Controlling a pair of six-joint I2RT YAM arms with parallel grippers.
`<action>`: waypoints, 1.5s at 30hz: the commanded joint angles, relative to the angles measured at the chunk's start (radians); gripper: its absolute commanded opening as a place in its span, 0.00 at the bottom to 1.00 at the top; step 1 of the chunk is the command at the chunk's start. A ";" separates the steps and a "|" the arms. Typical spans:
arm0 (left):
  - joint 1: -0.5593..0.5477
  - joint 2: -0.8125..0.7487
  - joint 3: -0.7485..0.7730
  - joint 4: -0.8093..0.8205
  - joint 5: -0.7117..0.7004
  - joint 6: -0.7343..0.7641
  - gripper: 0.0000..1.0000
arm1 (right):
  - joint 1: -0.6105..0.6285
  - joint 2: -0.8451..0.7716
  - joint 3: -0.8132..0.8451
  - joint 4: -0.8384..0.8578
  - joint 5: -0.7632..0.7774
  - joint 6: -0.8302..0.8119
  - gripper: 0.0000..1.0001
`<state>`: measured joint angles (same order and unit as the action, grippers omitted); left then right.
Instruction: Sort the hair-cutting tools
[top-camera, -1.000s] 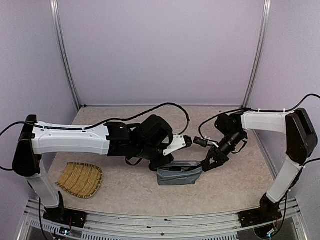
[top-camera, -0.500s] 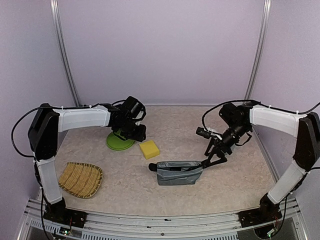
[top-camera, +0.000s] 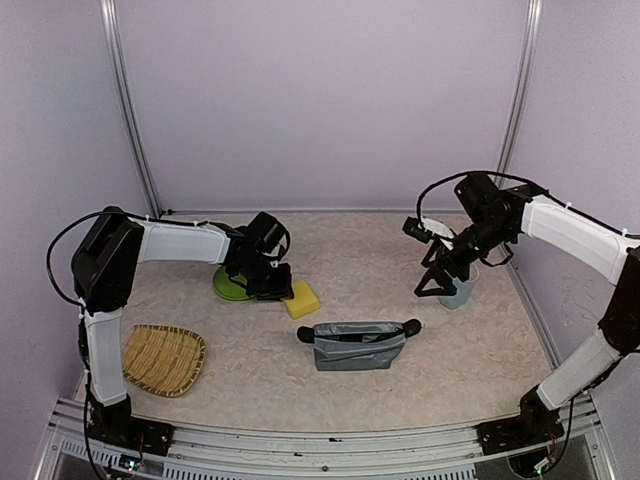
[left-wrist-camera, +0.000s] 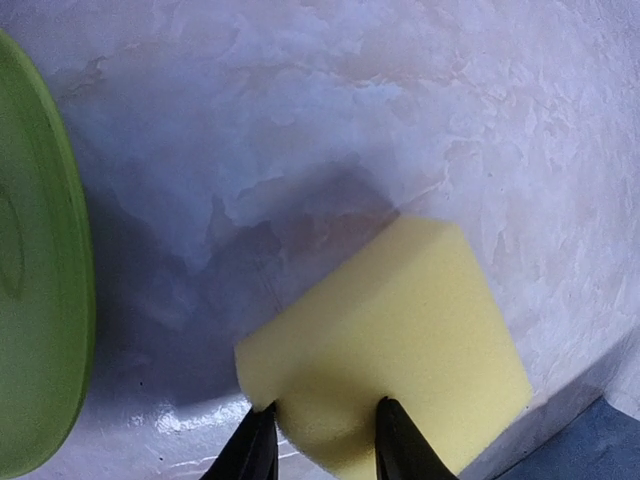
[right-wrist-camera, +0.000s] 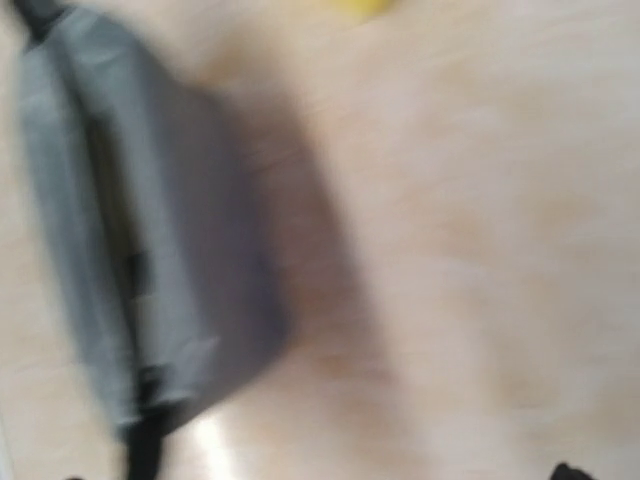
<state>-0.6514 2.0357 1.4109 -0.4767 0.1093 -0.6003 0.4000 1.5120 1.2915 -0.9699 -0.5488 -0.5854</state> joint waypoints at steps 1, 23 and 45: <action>0.001 0.017 -0.024 0.011 0.029 -0.026 0.26 | -0.054 -0.066 0.009 0.169 0.134 0.066 1.00; -0.255 -0.197 0.176 0.209 -0.224 0.456 0.00 | -0.048 0.315 0.445 0.085 -0.380 0.263 0.82; -0.315 -0.201 0.265 0.173 -0.266 0.469 0.37 | 0.003 0.429 0.517 -0.028 -0.623 0.180 0.05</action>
<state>-0.9642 1.8477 1.6615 -0.3092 -0.1425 -0.1036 0.3992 1.9266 1.8126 -0.9676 -1.0843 -0.3401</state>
